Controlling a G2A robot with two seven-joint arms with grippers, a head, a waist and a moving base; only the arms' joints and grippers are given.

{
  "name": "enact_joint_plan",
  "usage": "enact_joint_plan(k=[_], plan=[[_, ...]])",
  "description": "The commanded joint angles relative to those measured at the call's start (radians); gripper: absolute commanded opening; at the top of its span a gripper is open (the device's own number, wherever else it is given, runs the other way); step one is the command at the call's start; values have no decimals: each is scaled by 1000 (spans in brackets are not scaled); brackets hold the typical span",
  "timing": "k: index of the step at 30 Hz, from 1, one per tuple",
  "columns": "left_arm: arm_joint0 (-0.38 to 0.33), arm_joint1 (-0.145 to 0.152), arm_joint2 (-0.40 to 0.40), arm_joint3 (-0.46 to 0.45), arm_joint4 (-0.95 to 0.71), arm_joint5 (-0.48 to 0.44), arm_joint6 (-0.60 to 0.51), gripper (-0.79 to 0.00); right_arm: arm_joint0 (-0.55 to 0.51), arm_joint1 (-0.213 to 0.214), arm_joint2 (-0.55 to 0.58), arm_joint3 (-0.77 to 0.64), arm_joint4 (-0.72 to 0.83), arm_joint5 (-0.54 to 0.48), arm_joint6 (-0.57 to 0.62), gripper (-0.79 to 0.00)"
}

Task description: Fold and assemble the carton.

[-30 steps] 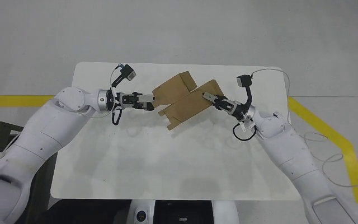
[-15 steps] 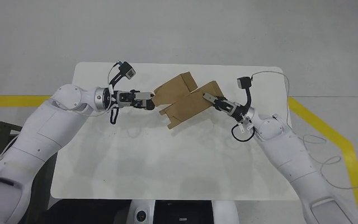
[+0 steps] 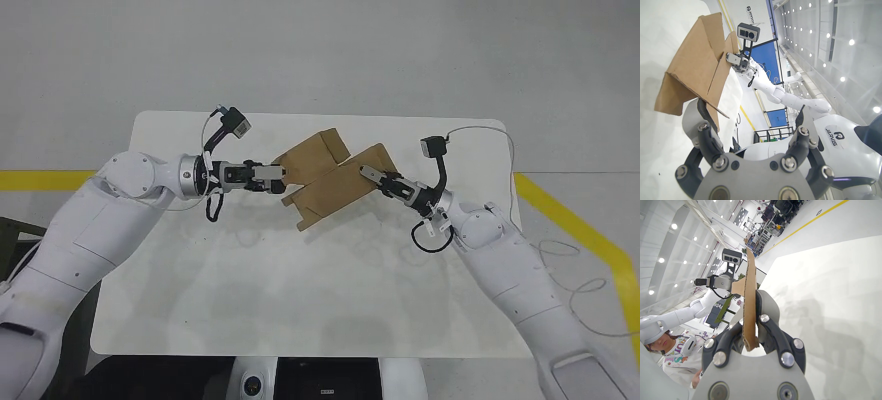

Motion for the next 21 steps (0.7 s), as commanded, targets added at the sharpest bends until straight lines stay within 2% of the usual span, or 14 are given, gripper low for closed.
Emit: enact_joint_plan(k=[1, 8, 12, 14, 17, 21], plan=[[3, -3, -3, 3, 29, 12, 24, 0, 0, -2, 2, 1, 0, -2, 1, -785], [21, -18, -16, 15, 64, 62, 86, 0, -1, -7, 7, 4, -3, -6, 8, -785], [27, -28, -26, 22, 54, 79, 86, -132, -1, -12, 8, 6, -3, -9, 10, -785], [30, -32, -30, 27, 52, 87, 83, -157, 0, -14, 10, 8, -3, -10, 12, -785], [33, -39, -35, 37, 66, 99, 85, -243, 0, -16, 12, 12, -4, -12, 15, -785], [36, -47, -38, 47, 110, 99, 94, -302, 0, -19, 17, 14, -7, -14, 19, -785]])
